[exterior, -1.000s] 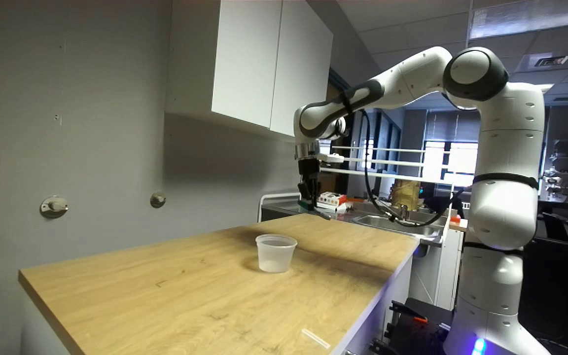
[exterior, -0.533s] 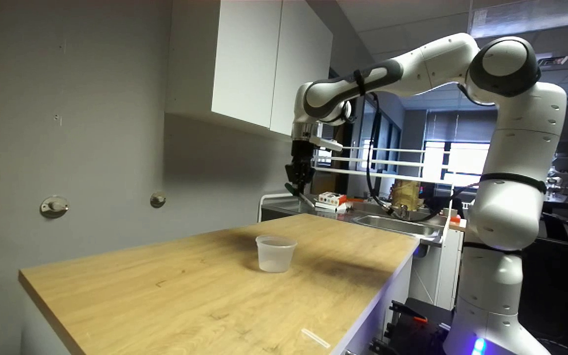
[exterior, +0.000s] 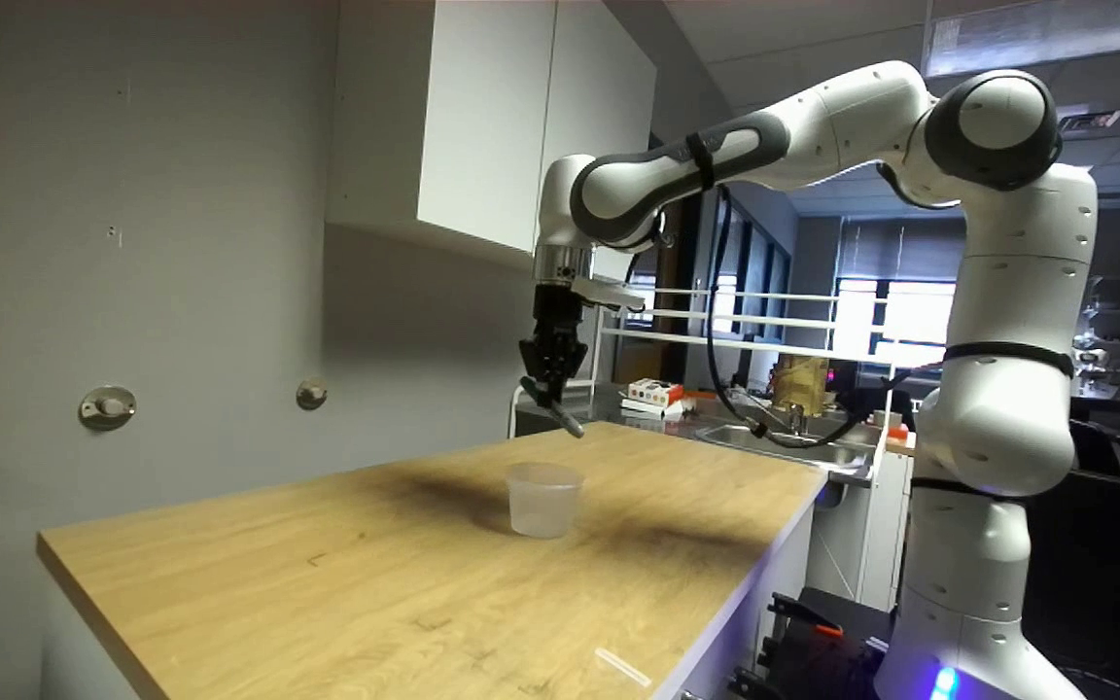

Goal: Pick up the marker from the table and put it in the bowl

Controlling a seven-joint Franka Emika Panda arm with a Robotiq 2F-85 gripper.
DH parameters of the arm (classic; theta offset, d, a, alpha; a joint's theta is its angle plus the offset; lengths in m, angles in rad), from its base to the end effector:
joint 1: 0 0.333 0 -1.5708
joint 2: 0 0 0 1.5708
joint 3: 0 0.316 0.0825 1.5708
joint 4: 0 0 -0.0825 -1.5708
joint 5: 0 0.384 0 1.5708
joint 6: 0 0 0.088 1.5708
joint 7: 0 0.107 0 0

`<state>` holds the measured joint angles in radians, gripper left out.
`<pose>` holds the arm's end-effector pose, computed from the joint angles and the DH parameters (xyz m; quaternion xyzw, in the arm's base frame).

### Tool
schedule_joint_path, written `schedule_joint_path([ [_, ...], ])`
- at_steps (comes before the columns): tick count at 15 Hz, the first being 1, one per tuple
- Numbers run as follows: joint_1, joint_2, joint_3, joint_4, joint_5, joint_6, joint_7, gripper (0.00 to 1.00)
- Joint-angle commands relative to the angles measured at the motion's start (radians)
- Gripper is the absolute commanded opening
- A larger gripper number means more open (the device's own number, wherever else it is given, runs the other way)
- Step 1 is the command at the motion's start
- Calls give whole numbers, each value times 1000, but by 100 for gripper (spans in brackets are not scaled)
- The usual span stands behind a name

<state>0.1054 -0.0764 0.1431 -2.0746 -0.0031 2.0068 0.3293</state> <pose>0.5143 0.1315 0.4636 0.9992 -0.0399 0.0057 0.0055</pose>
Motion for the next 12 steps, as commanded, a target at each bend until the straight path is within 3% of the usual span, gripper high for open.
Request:
schedule_joint_path([
  [1,28,56,27,40,-41,-1,54,8],
  [7,48,97,26,43,-34,24,49,7],
  [12,43,93,12,13,-57,145,94,5],
])
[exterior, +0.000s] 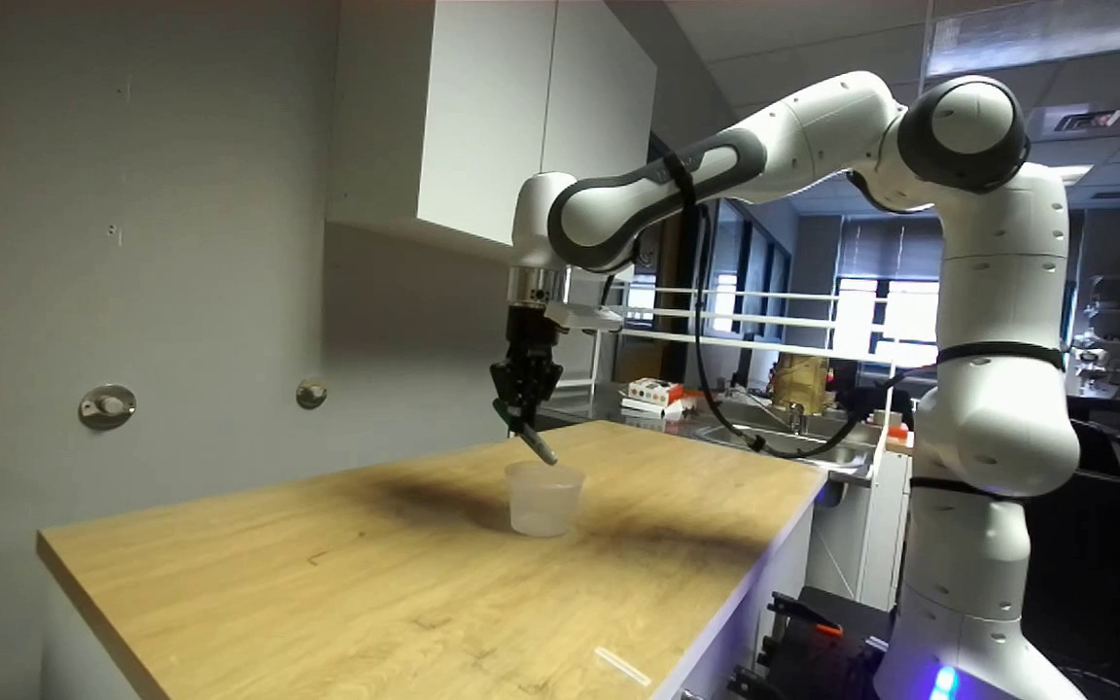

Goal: Pick up the marker from the table and put it in the bowl

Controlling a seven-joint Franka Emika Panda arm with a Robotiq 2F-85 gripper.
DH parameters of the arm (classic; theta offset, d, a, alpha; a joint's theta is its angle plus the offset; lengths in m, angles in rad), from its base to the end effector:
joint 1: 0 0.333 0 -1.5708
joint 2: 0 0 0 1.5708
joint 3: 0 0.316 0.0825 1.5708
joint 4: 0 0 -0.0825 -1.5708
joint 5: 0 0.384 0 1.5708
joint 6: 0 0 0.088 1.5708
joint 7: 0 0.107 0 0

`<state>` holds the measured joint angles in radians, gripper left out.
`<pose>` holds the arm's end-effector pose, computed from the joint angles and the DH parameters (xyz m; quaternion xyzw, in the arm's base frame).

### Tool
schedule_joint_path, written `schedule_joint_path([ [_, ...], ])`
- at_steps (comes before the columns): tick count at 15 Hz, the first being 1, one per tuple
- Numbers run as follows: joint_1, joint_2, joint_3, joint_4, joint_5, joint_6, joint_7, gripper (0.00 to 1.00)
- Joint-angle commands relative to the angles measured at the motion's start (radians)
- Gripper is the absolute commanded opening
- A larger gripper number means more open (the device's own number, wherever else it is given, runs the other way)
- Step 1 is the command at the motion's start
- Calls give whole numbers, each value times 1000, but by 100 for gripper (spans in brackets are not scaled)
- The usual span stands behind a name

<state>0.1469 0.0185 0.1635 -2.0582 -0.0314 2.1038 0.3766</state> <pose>0.5291 0.1678 0.4291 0.9995 -0.0253 0.0170 0.0068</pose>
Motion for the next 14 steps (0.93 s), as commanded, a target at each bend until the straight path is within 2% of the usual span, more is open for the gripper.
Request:
schedule_joint_path([
  [1,0,-3,-11,-9,-32,64,52,5],
  [11,-8,-25,-29,-107,-55,91,52,8],
  [12,-8,-27,-30,-114,-60,93,55,44],
  [13,-7,-30,-30,-118,-63,94,57,44],
  [14,-7,-31,-30,-122,-69,97,60,49],
])
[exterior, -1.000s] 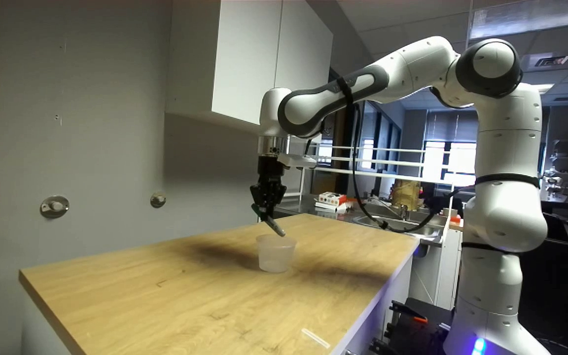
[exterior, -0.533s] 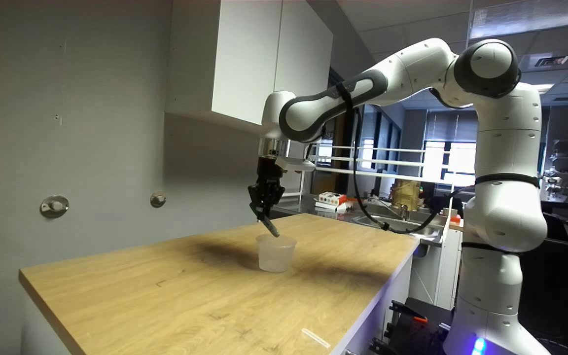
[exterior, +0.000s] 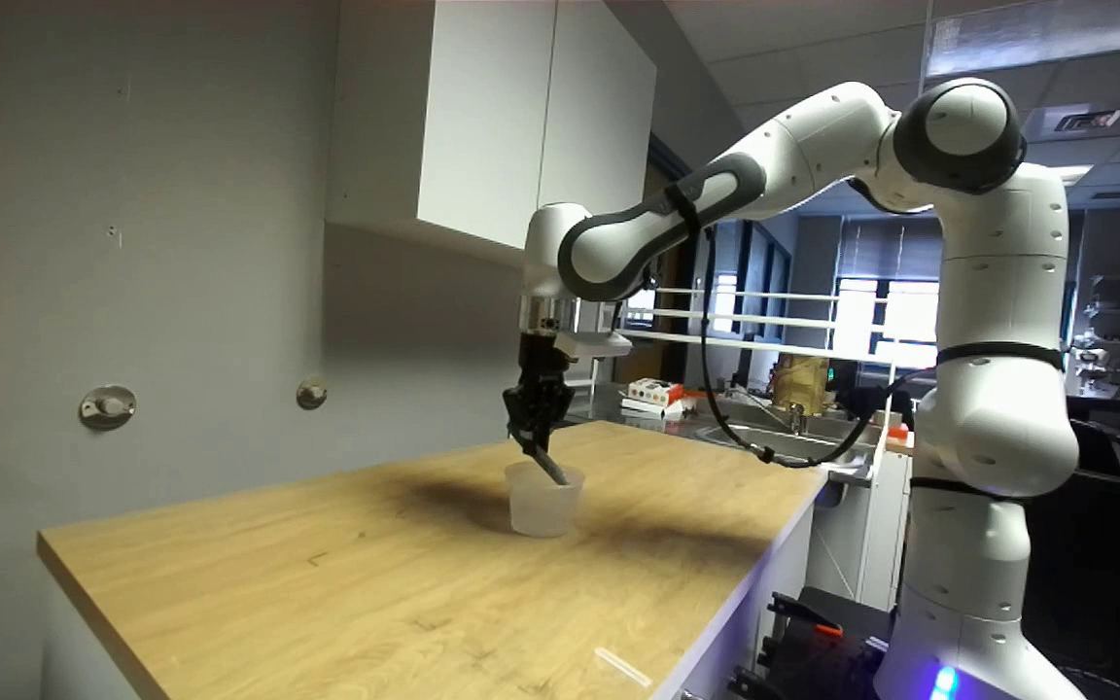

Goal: Pick up the marker from the table and put it in the bowl

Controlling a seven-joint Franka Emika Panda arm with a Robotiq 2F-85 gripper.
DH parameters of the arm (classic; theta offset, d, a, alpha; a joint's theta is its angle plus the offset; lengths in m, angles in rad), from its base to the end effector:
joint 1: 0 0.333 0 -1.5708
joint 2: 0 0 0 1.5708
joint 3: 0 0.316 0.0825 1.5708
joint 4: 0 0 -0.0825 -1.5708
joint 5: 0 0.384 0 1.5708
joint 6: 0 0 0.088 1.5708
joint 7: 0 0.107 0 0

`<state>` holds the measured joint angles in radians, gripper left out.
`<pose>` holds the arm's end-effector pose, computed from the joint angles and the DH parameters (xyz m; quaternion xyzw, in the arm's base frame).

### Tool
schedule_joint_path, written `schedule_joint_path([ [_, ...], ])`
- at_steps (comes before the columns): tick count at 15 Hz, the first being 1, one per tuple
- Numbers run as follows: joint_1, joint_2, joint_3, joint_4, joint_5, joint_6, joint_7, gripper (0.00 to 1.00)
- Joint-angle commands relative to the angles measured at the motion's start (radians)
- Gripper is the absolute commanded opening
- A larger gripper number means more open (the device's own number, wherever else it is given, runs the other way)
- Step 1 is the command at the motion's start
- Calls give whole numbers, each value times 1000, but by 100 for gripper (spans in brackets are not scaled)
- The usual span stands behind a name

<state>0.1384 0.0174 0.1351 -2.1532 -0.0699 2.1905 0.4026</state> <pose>0.5223 0.1437 0.3938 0.9986 -0.0445 0.0186 0.0226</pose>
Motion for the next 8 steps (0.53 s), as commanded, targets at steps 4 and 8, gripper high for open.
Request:
schedule_joint_path([
  [4,3,-32,1,-29,-49,-10,42,80],
  [8,5,-29,3,-17,-68,-68,49,100],
])
